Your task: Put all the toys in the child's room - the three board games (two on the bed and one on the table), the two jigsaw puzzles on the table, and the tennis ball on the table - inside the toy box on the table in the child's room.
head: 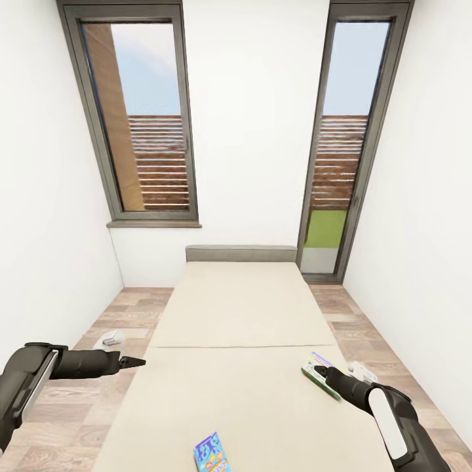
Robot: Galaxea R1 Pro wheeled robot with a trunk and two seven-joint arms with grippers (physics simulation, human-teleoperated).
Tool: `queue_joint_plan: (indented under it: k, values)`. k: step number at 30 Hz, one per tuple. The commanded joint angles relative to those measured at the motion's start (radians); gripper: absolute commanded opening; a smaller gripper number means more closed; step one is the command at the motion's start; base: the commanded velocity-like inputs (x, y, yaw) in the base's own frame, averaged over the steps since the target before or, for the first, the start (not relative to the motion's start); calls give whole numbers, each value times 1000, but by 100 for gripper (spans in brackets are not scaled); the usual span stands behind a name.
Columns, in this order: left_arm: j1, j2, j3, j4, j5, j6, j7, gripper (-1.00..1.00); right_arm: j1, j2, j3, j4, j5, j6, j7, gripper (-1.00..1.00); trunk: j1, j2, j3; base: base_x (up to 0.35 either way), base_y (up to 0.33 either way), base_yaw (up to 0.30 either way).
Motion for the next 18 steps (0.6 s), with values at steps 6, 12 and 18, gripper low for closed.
queue_joint_plan:
  k: [6,12,18]
  values:
    - [0,0,1,0,0,8,-3,100,0,0,-2,0,-2,5,1,100,0,-1,0,9,4,0]
    - [0,0,1,0,0,8,-3,100,0,0,-3,0,-2,5,0,100,0,-1,0,3,1,0]
    - [0,0,1,0,0,8,-3,100,0,0,-7,0,-6,5,-2,100,0,-1,0,0,0,0]
